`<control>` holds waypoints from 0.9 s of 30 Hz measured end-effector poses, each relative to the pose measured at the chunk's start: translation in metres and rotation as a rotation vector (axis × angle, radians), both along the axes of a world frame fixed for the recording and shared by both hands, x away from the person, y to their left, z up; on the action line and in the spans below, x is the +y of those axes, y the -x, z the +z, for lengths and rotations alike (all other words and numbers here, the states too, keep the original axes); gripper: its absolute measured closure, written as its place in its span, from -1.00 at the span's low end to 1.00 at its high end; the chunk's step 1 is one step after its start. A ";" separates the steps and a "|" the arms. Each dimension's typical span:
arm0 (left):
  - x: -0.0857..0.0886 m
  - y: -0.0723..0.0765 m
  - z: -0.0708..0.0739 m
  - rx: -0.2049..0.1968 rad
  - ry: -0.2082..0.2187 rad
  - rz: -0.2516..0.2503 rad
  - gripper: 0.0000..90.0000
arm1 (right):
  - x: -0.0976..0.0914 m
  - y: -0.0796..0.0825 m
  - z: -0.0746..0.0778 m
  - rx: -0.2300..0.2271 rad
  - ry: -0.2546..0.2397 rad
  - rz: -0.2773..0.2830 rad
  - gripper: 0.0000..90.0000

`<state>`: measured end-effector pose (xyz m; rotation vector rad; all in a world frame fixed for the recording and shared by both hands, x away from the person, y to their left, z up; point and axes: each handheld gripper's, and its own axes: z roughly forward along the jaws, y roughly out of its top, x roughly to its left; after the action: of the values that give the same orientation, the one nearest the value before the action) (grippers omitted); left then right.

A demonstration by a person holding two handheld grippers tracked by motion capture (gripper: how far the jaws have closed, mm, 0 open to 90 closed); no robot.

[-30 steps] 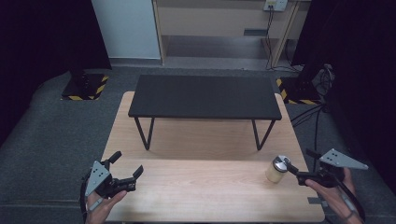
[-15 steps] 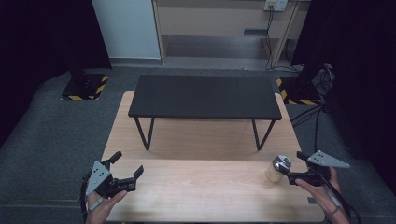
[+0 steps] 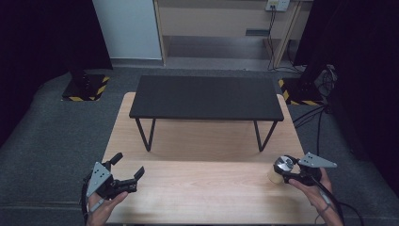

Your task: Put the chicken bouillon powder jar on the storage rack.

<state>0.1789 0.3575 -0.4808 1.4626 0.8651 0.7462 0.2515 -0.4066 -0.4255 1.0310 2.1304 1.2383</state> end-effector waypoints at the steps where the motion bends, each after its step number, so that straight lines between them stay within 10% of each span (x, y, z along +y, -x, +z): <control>1: 0.000 0.000 0.000 0.000 0.000 0.000 -0.99 | 0.001 0.000 0.001 0.002 0.004 -0.002 -0.23; 17: 0.000 0.000 0.000 -0.002 0.002 -0.001 -0.99 | 0.003 0.007 0.020 0.011 -0.019 -0.019 -0.23; 27: 0.000 0.001 0.000 -0.007 0.013 -0.006 -0.98 | 0.012 0.028 0.100 -0.043 -0.058 -0.003 -0.23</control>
<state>0.1779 0.3579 -0.4806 1.4497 0.8580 0.7395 0.2237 -0.3948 -0.3250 1.0220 2.0717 1.3160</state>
